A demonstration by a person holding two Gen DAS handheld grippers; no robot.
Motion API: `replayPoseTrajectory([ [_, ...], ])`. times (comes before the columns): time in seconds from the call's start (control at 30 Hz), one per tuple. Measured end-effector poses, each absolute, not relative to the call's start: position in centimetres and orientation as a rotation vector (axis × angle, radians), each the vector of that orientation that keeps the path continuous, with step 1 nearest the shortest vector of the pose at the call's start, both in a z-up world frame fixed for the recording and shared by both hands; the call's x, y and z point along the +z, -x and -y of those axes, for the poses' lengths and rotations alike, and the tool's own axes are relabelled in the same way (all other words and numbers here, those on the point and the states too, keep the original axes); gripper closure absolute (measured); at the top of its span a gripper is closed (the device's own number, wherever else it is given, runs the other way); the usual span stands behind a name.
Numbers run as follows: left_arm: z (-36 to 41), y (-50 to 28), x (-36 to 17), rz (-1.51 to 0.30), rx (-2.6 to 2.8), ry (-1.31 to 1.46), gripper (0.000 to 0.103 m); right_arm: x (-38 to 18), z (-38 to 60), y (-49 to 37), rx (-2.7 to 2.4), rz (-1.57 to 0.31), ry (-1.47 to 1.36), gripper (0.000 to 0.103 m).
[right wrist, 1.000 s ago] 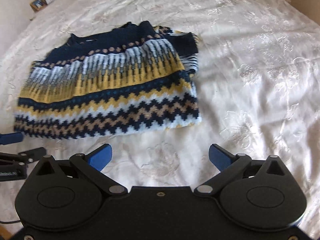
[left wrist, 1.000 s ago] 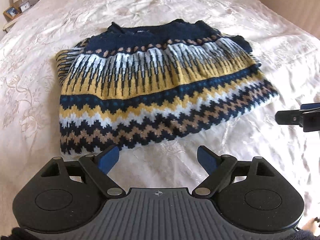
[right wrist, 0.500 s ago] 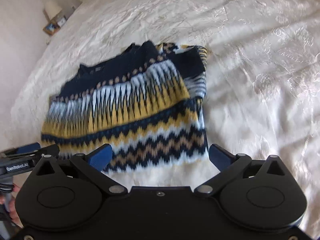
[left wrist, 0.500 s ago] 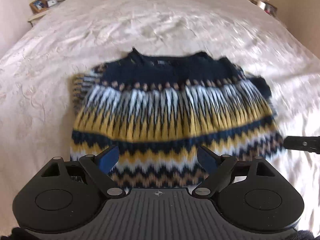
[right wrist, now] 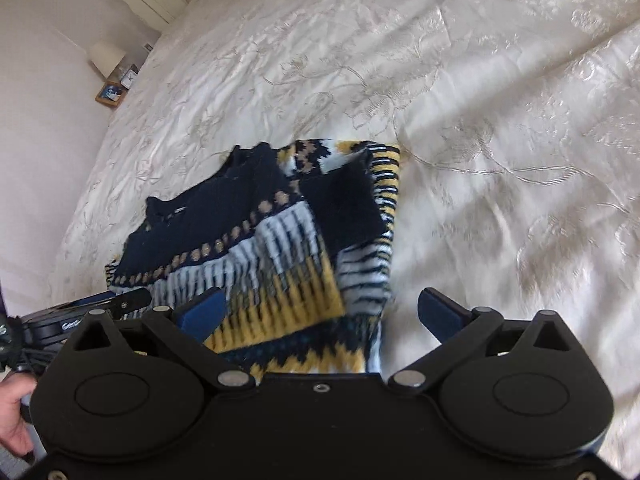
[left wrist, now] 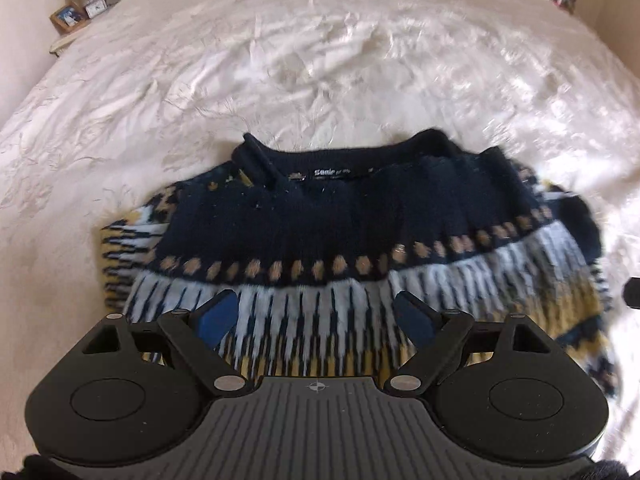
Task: Fold small clothes
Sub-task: 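Grasp the edge of the folded sweater with the right gripper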
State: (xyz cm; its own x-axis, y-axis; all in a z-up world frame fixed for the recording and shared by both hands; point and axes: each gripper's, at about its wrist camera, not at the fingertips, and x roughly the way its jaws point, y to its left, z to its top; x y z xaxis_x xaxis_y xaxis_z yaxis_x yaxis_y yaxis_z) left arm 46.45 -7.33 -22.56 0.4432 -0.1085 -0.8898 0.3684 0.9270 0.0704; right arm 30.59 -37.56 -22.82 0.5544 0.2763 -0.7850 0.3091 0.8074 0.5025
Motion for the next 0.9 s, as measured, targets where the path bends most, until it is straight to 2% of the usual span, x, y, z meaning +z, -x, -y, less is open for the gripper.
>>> replayPoseTrajectory([
  [0.23,7.5,-50.1,-26.6,-1.164,-0.258,-0.281,0.016,-26.2,38.0,-33.2,0.077,-1.051,-0.699,0.003],
  [0.37,7.8,-50.7,-27.4,-1.156,-0.260,-0.292,0.010,-27.4,38.1,-34.5,0.127,-1.045,-0.723,0.010],
  [0.43,7.7,-50.8,-27.7,-1.150,-0.264,-0.286,0.007,-27.8,38.1,-35.1,0.141,-1.037,-0.742,0.024],
  [0.47,7.5,-50.8,-27.8,-1.149,-0.266,-0.279,0.007,-28.0,38.1,-35.4,0.135,-1.037,-0.747,0.040],
  [0.5,7.4,-50.9,-27.9,-1.147,-0.268,-0.275,0.006,-28.1,38.0,-35.6,0.127,-1.042,-0.748,0.061],
  [0.53,7.3,-50.8,-27.9,-1.145,-0.271,-0.273,0.006,-28.2,38.0,-35.8,0.120,-1.049,-0.747,0.065],
  [0.63,6.9,-50.8,-27.7,-1.149,-0.280,-0.276,0.007,-27.7,37.7,-36.0,0.118,-1.052,-0.740,0.065],
  [0.77,6.5,-50.3,-26.0,-1.137,-0.297,-0.270,0.018,-25.3,37.4,-35.4,0.116,-1.022,-0.742,0.067],
  [0.9,5.9,-47.7,-24.6,-1.115,-0.336,-0.265,0.019,-22.6,36.7,-35.2,0.135,-0.993,-0.707,0.071],
])
